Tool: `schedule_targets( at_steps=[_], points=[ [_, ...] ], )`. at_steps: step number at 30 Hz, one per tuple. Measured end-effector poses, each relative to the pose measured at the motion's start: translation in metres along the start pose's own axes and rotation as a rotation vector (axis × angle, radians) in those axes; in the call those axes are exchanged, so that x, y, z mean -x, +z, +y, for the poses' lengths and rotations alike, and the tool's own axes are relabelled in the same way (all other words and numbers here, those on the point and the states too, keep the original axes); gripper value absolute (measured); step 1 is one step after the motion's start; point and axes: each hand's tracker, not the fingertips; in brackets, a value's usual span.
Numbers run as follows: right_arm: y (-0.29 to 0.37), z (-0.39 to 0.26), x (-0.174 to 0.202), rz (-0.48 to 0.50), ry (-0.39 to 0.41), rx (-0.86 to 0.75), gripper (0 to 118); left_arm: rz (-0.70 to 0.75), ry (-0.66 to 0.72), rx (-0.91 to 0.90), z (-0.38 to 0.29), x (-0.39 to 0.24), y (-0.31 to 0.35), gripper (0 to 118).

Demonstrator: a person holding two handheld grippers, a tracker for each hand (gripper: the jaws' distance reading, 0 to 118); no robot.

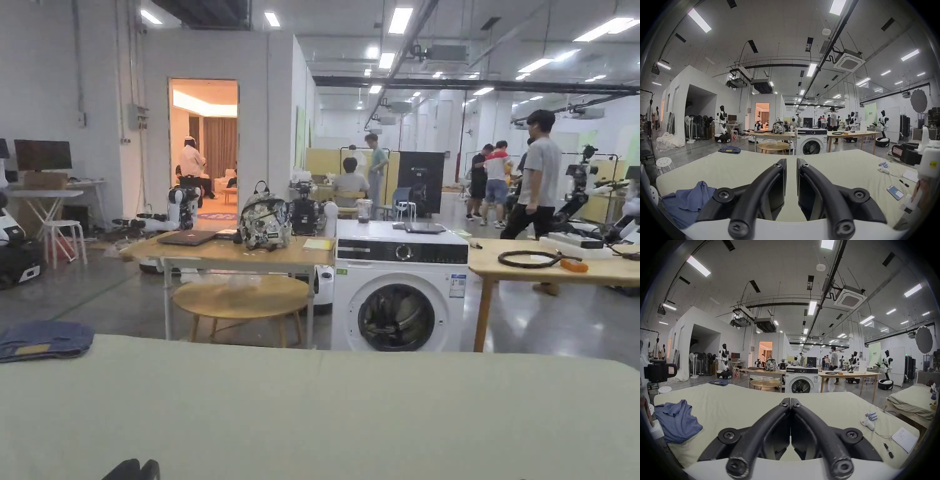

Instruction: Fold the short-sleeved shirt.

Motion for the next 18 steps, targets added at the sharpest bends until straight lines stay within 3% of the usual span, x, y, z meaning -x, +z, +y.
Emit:
schedule_targets(
  at_steps=[6,10,18],
  points=[
    [0.0082,0.0052,0.0002,0.005,-0.032,-0.001,0,-0.005,-0.048,-0.007,0.0043,-0.0046,0.0029,8],
    [0.0082,0.0004,0.0018,-0.015,-0.014,-0.005,0,-0.03,0.01,-0.015,0.0058,0.0011,0.0064,8],
    [0.0076,-0.0023,-0.0015,-0.032,-0.02,-0.001,0,-0.007,-0.011,-0.013,0.0028,-0.0003,0.007,8]
  ],
)
